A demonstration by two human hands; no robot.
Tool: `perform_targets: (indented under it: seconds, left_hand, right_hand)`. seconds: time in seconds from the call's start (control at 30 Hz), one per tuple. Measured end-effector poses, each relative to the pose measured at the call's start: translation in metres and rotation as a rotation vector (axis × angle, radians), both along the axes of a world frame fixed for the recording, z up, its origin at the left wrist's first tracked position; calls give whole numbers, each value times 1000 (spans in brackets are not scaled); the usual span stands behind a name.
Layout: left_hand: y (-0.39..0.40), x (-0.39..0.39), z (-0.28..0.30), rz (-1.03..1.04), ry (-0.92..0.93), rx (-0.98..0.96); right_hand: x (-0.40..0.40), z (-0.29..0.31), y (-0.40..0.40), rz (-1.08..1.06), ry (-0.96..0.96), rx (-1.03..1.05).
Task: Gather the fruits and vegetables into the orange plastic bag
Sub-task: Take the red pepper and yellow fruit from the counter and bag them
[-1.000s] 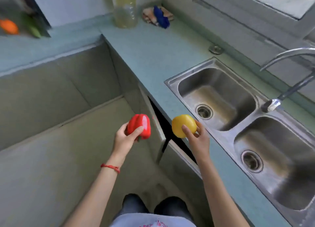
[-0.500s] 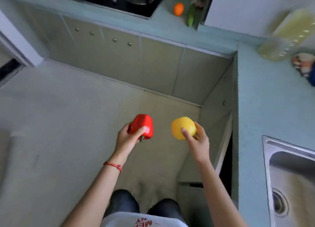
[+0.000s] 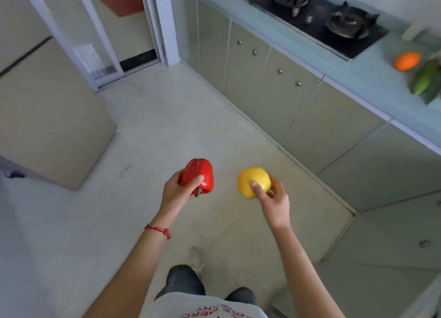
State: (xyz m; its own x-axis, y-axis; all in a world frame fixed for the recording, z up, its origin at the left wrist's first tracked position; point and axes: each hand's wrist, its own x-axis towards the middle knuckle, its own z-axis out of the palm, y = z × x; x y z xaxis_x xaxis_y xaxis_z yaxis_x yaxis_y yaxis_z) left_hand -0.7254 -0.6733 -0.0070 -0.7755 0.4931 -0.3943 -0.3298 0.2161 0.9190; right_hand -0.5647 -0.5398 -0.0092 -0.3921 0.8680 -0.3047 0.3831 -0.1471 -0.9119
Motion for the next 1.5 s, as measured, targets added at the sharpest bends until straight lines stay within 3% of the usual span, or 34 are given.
perform_targets:
  seconds: [0.53, 1.03, 1.5]
  left_hand:
    - [46, -178, -10, 141, -51, -41]
    - [256, -390, 7, 139, 20, -23]
    - [406, -625, 12, 38, 54, 4]
  right_hand:
    - [-190, -14, 68, 81, -2, -17]
    - [-414, 0, 291, 123, 40, 32]
    - [-640, -3, 426, 2, 66, 10]
